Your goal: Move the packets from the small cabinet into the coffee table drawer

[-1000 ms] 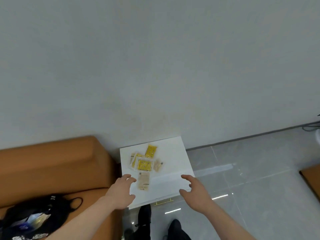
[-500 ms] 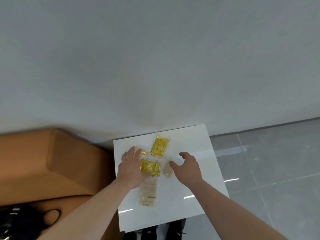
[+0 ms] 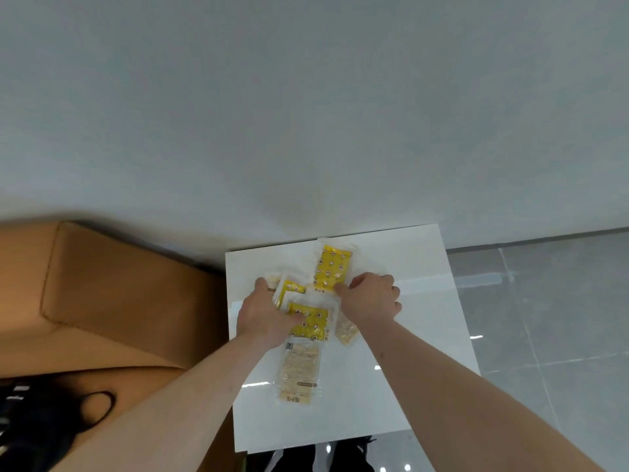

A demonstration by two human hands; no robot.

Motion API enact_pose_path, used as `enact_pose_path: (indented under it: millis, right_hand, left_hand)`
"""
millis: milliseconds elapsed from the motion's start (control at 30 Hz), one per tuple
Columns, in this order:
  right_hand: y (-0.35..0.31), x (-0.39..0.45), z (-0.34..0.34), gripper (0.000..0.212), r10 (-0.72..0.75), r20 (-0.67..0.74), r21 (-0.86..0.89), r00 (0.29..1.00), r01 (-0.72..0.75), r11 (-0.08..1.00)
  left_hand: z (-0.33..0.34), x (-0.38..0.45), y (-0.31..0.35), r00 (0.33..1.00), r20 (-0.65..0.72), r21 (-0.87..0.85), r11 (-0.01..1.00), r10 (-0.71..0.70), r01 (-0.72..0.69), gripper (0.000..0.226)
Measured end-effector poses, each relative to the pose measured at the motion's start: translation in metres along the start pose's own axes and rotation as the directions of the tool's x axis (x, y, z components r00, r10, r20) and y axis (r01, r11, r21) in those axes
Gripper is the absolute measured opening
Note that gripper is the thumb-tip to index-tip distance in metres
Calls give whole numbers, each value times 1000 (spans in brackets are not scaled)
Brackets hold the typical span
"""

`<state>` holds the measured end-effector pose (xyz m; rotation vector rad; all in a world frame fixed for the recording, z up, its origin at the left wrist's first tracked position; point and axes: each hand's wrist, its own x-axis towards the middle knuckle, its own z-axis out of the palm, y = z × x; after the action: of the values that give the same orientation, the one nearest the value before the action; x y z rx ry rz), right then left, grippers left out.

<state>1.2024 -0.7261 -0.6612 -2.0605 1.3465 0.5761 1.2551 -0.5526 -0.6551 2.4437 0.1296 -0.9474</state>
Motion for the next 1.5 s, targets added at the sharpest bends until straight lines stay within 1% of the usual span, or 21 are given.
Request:
enact_pose_path:
  millis: [67,100,167,233,300,367,433,533,567,633,700,767,833,900,933,1033,1100,1167,1333,1433,1500]
  right_hand:
    - [11,3,-10,12,-10,-19,119,1000,12,993]
    - [17,3,-17,9,-12,-26,220,1000,18,975]
    - [30,-3,-32,8,-25,-37,449,999,39,893]
    - [42,-14,-48,8,-41,-59,564,997,67,823]
    - [55,-26,-55,12,-65,-70,603,995,94,792]
    - [65,-35,-57,21,-108,-51,610,993,117,784]
    - [71,-41,-52,27,-156,-1,572,988,129,810]
    - [70,-40,-33,29,-192,73,439,979,142,887]
    - [68,-39,-25,28,-191,75,394,979,147,907]
    - [64,-36,-7,33,-167,55,251,984,148,957]
    - [60,-38,4,50,-137,11,132,991,134,982]
    - [57,-43,11,62,-168,-43,54,985,170,984]
    - [58,-45,19,65,-189,-57,20,980,190,982]
    - [58,-48,23,62,-139,-37,89,990,142,986]
    - [59,-50,25,60,-119,-31,119,992,122,985]
    - [61,-56,28,55,-111,0,108,994,110,988]
    - [63,-58,30,47,-106,18,100,994,104,990]
    - [65,-58,30,37,-91,37,134,995,85,987]
    - [80,-63,23,17,-29,91,312,995,-1,950]
    - [92,-83,15,13,12,101,437,995,-55,898]
    - [98,-106,5,12,24,76,521,997,-60,852]
  left_hand:
    - [-1,-3,-1,1000,27,-96,995,10,-7,40]
    - [-3,-5,-2,999,34,-161,987,17,-11,34]
    - [-12,-12,-2,999,35,-286,958,40,-28,32]
    - [-24,-21,-2,997,20,-374,926,68,-56,30]
    - [-35,-32,-3,997,12,-439,896,77,-64,26]
    - [-45,-40,-8,998,-6,-498,865,66,-60,23]
    - [-51,-46,-17,1000,-15,-566,824,26,-30,20]
    - [-49,-55,-32,994,70,-636,764,-78,105,18]
    - [-46,-59,-36,990,99,-611,779,-101,140,17]
    - [-36,-65,-44,987,131,-488,860,-97,149,19]
    - [-22,-72,-49,987,141,-366,922,-79,126,21]
    - [-3,-75,-55,986,138,-289,948,-96,132,20]
    - [16,-74,-60,987,104,-166,976,-122,138,24]
    - [31,-78,-58,987,66,-78,986,-145,150,22]
    - [36,-82,-54,988,44,-64,986,-149,152,28]
    - [48,-94,-41,987,-30,-38,987,-158,157,68]
    - [52,-95,-38,985,-38,-8,986,-168,168,85]
    - [54,-93,-36,982,-28,3,983,-185,185,82]
    - [49,-90,-29,982,-17,-19,982,-190,190,57]
    - [41,-93,-34,984,-8,-12,984,-178,178,52]
    - [32,-100,-34,989,-17,-21,989,-146,146,50]
